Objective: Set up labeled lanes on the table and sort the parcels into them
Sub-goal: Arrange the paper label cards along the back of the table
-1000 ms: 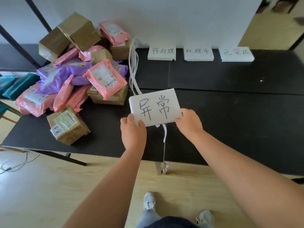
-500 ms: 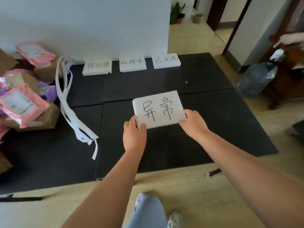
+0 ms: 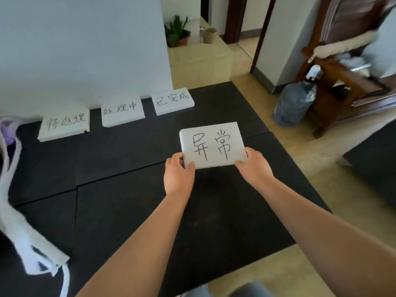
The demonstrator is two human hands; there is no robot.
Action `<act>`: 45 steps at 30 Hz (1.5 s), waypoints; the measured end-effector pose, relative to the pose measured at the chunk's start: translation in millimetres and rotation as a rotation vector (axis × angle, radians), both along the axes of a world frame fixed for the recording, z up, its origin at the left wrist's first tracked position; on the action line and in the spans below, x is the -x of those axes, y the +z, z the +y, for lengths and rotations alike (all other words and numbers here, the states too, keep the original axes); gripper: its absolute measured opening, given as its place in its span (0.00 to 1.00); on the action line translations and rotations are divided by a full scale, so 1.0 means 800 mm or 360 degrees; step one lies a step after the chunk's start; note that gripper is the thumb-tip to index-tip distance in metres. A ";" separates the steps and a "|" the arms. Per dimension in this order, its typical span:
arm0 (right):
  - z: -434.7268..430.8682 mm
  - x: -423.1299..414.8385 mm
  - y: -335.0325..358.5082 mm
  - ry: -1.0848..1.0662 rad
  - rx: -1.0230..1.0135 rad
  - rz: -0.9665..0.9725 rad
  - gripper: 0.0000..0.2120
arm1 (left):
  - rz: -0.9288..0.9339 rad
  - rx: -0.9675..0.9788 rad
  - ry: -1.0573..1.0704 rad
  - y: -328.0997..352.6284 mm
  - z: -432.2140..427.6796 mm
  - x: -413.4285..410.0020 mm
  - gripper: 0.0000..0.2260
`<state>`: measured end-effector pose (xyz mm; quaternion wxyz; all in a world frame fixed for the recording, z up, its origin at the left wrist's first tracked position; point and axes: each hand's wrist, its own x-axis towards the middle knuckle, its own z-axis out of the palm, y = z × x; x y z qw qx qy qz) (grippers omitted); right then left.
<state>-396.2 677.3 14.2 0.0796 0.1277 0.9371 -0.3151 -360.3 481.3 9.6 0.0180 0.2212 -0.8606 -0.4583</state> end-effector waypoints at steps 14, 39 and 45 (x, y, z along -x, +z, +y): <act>0.072 0.209 -0.040 0.0062 0.0093 -0.0037 0.17 | -0.0038 0.0189 -0.0009 -0.017 0.081 0.189 0.18; 0.092 0.569 -0.117 0.0307 0.0004 -0.0087 0.13 | -0.0185 0.0233 0.0042 -0.117 0.112 0.525 0.16; 0.083 0.580 -0.141 0.0331 -0.0153 -0.0114 0.13 | -0.0267 0.0261 -0.0053 -0.141 0.108 0.539 0.17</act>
